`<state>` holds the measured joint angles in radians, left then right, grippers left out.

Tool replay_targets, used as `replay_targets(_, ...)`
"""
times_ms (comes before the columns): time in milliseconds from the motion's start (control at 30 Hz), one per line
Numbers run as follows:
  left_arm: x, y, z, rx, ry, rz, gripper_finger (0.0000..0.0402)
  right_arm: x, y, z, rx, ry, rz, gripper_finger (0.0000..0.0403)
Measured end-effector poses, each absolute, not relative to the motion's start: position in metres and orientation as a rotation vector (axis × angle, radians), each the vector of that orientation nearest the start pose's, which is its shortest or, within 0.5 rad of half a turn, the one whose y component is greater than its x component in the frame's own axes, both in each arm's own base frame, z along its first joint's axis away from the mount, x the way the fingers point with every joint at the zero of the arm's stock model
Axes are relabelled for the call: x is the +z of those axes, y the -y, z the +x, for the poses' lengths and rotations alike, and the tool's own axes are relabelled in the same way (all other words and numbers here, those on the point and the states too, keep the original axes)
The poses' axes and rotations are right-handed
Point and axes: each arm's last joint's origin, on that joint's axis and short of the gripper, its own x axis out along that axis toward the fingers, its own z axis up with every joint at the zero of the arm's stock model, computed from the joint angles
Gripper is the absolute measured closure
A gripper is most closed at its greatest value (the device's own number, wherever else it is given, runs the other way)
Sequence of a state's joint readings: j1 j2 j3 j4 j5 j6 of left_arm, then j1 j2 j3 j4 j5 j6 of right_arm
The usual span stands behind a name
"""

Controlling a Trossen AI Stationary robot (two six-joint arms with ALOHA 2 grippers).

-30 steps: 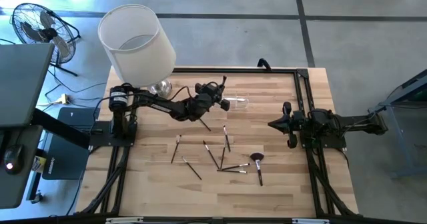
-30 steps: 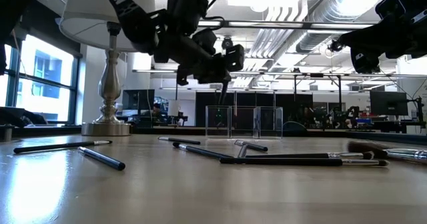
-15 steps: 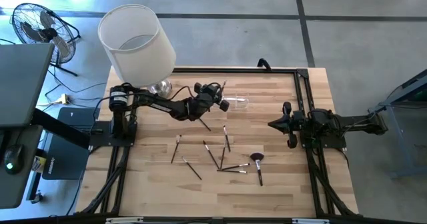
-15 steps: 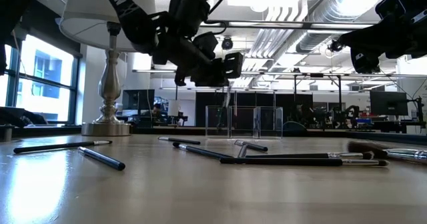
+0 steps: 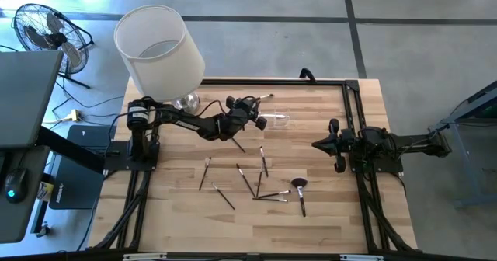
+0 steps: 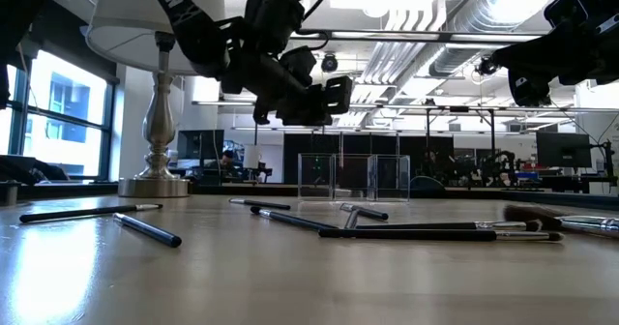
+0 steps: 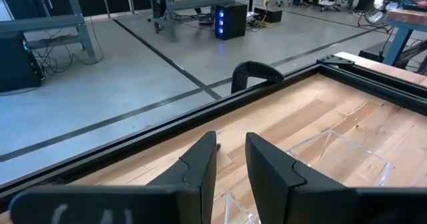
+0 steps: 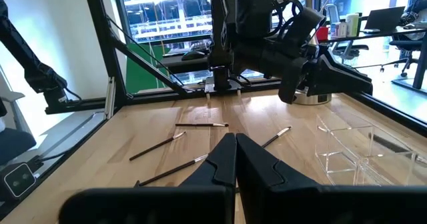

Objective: Put items in baskets/containers
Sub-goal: Put the foundation brush into the transparent organizer

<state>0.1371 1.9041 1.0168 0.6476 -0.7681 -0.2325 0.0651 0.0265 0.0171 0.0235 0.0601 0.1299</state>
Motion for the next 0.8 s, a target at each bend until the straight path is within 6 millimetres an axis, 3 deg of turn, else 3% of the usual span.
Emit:
replay_targets(333, 0.187, -0.074, 0.39, 0.898, -0.115, -0.131, 0.0321, 0.17, -0.005, 0.098, 0.006, 0.013, 0.131, 0.0402)
replay_targets(633, 0.224, -0.075, 0.412, 0.817, -0.133, 0.04, 0.0321, 0.17, -0.005, 0.098, 0.006, 0.014, 0.131, 0.0402)
replay_targets(800, 0.244, -0.079, 0.423, 0.83, -0.288, 0.038, 0.0321, 0.17, -0.005, 0.098, 0.006, 0.014, 0.131, 0.0402)
